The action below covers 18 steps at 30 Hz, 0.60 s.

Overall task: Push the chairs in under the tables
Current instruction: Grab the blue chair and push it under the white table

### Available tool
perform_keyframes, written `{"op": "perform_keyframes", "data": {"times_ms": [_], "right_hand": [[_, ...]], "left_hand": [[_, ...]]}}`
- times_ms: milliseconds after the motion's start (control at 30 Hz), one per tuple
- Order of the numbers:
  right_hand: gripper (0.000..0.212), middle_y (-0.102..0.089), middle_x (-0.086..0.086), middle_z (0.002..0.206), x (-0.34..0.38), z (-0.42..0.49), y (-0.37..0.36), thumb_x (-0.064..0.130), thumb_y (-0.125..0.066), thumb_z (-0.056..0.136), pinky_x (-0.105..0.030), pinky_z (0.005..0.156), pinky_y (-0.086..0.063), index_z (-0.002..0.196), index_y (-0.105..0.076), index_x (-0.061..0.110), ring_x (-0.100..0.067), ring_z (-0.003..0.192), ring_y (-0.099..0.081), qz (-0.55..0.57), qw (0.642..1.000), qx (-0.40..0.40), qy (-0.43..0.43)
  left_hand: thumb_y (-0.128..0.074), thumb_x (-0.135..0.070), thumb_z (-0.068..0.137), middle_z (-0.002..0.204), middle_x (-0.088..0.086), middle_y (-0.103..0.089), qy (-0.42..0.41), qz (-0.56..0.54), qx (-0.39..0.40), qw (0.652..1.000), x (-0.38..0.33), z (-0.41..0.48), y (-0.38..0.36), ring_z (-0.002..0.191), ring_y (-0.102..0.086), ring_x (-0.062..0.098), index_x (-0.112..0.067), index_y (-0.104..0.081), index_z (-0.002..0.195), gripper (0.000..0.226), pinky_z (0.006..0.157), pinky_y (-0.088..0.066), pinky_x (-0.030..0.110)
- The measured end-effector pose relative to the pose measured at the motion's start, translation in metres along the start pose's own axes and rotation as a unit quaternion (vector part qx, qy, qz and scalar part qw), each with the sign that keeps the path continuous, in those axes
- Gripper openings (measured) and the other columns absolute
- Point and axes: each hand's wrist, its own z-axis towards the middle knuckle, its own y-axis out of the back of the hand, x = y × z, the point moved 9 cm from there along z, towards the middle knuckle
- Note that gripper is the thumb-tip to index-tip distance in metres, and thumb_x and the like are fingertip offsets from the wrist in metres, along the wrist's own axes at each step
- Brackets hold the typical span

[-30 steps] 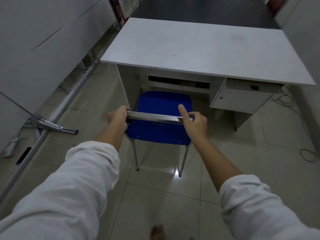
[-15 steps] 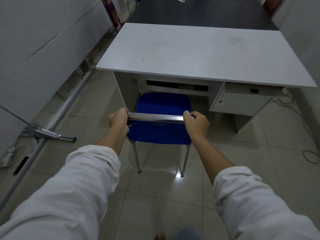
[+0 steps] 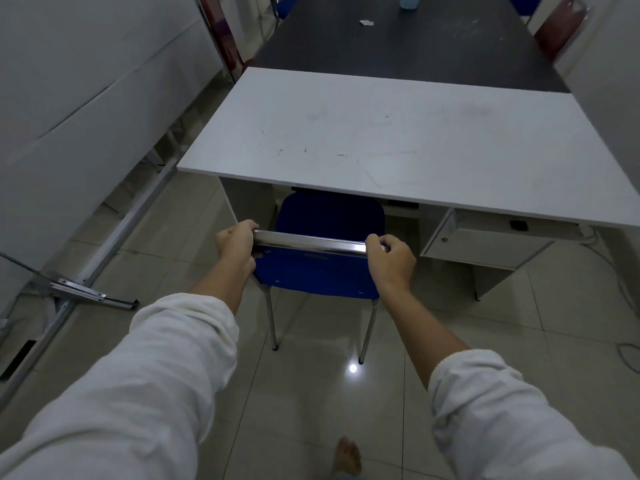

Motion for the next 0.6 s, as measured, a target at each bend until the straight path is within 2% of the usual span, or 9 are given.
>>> {"op": "perform_keyframes", "data": {"times_ms": [200,267,333,400,500,600], "right_hand": [[0.031,-0.044,0.004,0.057,0.011,0.044,-0.008,0.019,-0.053,0.089,-0.019,0.051,-0.031,0.058,-0.051,0.017,-0.007,0.054,-0.039,-0.007,1.0,0.015,-0.003],[0.027,-0.046,0.003,0.058,0.015,0.056,-0.012,0.02,-0.053,0.09,-0.019,0.051,-0.032,0.063,-0.054,0.013,-0.007,0.056,-0.04,-0.007,1.0,0.02,0.001],[0.031,-0.043,0.004,0.056,0.018,0.068,-0.014,0.02,-0.052,0.09,-0.02,0.051,-0.031,0.059,-0.051,0.016,-0.008,0.055,-0.038,-0.007,1.0,0.022,-0.001],[0.035,-0.041,0.004,0.055,0.02,0.081,-0.017,0.02,-0.052,0.09,-0.021,0.05,-0.029,0.055,-0.046,0.018,-0.008,0.053,-0.036,-0.007,1.0,0.019,-0.007],[0.031,-0.044,0.003,0.058,0.023,0.095,-0.021,0.022,-0.052,0.089,-0.021,0.051,-0.031,0.058,-0.05,0.017,-0.009,0.055,-0.037,-0.009,1.0,0.017,-0.014],[0.032,-0.045,0.004,0.061,0.027,0.107,-0.029,0.024,-0.052,0.09,-0.02,0.052,-0.032,0.06,-0.05,0.018,-0.008,0.057,-0.039,-0.006,1.0,0.015,-0.024]], "left_hand": [[-0.063,-0.011,0.08,0.104,0.013,-0.059,0.009,-0.009,0.01,1.0,-0.013,0.029,-0.035,0.09,-0.059,0.026,-0.006,-0.053,0.109,0.031,0.077,-0.056,0.041],[-0.063,-0.011,0.08,0.104,0.013,-0.058,0.007,-0.012,0.011,1.0,-0.018,0.039,-0.046,0.092,-0.059,0.026,-0.008,-0.051,0.106,0.028,0.081,-0.055,0.043],[-0.062,-0.011,0.081,0.103,0.012,-0.057,0.002,-0.016,0.013,1.0,-0.023,0.048,-0.056,0.093,-0.058,0.025,-0.011,-0.05,0.097,0.02,0.082,-0.055,0.044],[-0.063,-0.011,0.08,0.099,0.01,-0.057,-0.002,-0.017,0.013,1.0,-0.029,0.058,-0.066,0.089,-0.057,0.024,-0.013,-0.049,0.089,0.017,0.078,-0.056,0.042],[-0.062,-0.01,0.08,0.084,0.005,-0.055,-0.004,-0.015,0.02,1.0,-0.037,0.069,-0.079,0.082,-0.055,0.021,-0.014,-0.049,0.082,0.014,0.07,-0.052,0.039],[-0.063,-0.011,0.08,0.084,0.005,-0.056,-0.002,-0.008,0.036,0.999,-0.047,0.085,-0.091,0.085,-0.055,0.022,-0.009,-0.053,0.091,0.015,0.076,-0.055,0.041]]}}
